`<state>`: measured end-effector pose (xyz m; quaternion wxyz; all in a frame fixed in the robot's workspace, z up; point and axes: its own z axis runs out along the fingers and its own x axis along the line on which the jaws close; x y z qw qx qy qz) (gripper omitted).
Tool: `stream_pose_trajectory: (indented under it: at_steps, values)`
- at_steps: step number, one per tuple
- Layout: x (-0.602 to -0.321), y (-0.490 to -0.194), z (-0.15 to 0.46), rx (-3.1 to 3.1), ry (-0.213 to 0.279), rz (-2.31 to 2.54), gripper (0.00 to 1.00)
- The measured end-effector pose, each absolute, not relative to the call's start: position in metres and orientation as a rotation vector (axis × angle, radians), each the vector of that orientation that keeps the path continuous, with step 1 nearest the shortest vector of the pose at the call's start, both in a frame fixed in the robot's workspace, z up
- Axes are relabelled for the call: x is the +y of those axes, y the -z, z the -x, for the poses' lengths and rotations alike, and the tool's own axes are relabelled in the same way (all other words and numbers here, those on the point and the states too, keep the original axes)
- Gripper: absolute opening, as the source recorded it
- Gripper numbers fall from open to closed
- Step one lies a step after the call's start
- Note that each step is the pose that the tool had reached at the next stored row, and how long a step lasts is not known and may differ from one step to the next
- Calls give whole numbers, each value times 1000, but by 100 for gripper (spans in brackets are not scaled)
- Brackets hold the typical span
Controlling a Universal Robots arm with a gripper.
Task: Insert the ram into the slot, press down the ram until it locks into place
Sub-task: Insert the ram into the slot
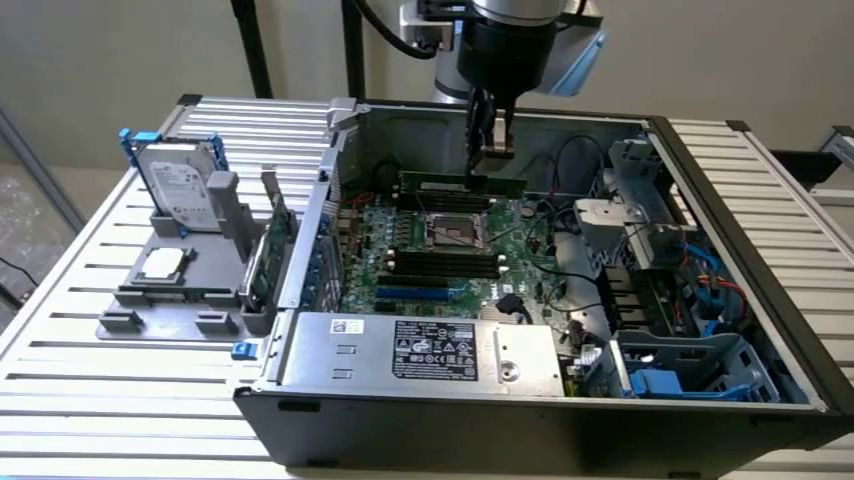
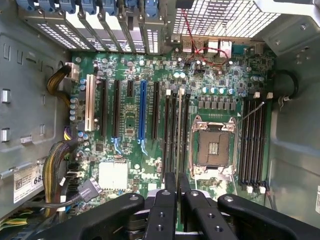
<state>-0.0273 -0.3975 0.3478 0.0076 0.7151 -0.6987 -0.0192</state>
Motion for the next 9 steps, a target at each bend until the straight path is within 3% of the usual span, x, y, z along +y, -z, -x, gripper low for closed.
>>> stream_pose_trajectory:
  at_steps: [9]
  values:
    - [-398,-331,28,-2184,60,-2236,13]
